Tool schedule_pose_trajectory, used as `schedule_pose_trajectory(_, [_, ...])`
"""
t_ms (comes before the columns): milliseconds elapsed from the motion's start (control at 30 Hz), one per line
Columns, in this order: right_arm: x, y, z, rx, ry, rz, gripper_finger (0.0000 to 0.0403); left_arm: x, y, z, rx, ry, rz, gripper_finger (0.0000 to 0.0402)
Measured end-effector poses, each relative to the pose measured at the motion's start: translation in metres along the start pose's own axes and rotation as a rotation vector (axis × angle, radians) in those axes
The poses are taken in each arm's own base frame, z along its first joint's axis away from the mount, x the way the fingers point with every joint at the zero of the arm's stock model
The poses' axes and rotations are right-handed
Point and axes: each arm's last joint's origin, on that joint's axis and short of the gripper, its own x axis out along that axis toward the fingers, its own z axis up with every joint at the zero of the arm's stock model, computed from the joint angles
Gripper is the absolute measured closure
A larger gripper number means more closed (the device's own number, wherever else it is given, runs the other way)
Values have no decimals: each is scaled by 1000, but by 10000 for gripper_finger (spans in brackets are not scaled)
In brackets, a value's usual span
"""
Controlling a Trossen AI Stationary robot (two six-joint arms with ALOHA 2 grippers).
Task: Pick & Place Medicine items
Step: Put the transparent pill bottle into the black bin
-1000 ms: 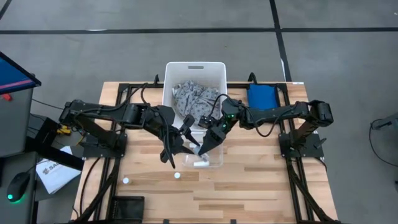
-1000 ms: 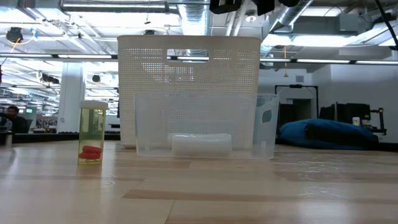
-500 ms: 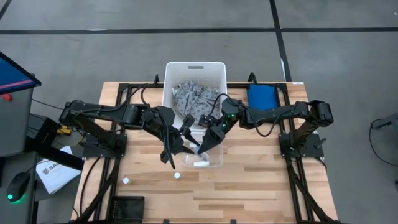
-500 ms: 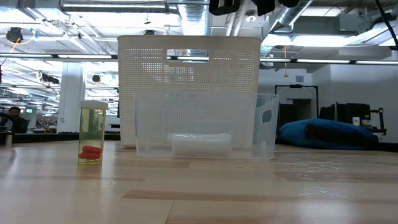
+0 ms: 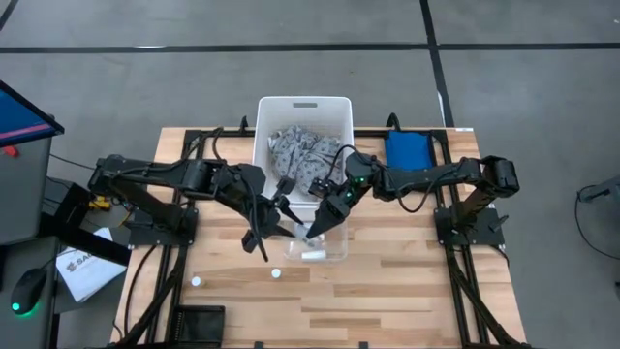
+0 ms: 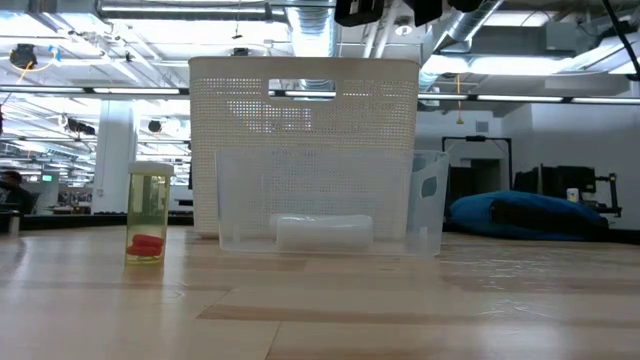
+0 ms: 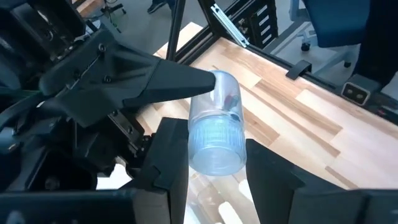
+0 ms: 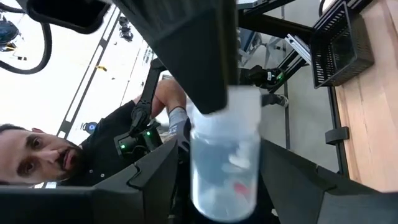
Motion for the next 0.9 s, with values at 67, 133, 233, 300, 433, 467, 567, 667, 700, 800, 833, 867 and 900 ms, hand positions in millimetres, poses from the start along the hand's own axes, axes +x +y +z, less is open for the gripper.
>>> schedule_pose_trajectory(67, [0, -1, 0, -3, 3, -8, 183, -5, -1, 0, -18, 6, -5, 275])
schedule_pose_trajectory(133, [-1, -3, 1, -1, 2, -23, 183, -9, -4, 1, -35, 8, -14, 275])
schedule_pose_trajectory(233, [-2, -7, 0, 8, 9, -53, 183, -14, -11, 0, -59, 44, -33, 276])
schedule_pose_trajectory(300, [-4, -10, 0, 13, 12, -72, 183, -18, -19, -2, -77, 99, -70, 276])
schedule_pose_trajectory(433, [-4, -13, -1, 24, 28, -87, 183, -26, -36, -9, -153, 199, -140, 276])
schedule_pose_trajectory(467, [-4, -13, -2, 28, 34, -92, 183, -29, -39, -10, -181, 203, -145, 276])
schedule_pose_trajectory(567, [-3, -14, -4, 38, 44, -102, 183, -39, -52, -15, -295, 231, -179, 276])
schedule_pose_trajectory(667, [-2, -16, -5, 49, 52, -113, 183, -48, -67, -20, -435, 264, -234, 276])
schedule_pose_trajectory(700, [-2, -16, -6, 53, 57, -115, 183, -49, -74, -21, -488, 277, -262, 276])
schedule_pose_trajectory(800, [-1, -16, -7, 56, 77, -109, 183, -51, -95, -23, -608, 308, -321, 276])
schedule_pose_trajectory(833, [-1, -16, -8, 62, 82, -113, 183, -52, -102, -24, -643, 323, -338, 276])
schedule_pose_trajectory(867, [-1, -17, -8, 73, 86, -121, 183, -52, -110, -25, -678, 344, -353, 276])
schedule_pose_trajectory(900, [-1, -18, -8, 80, 89, -127, 183, -51, -118, -26, -711, 369, -365, 276])
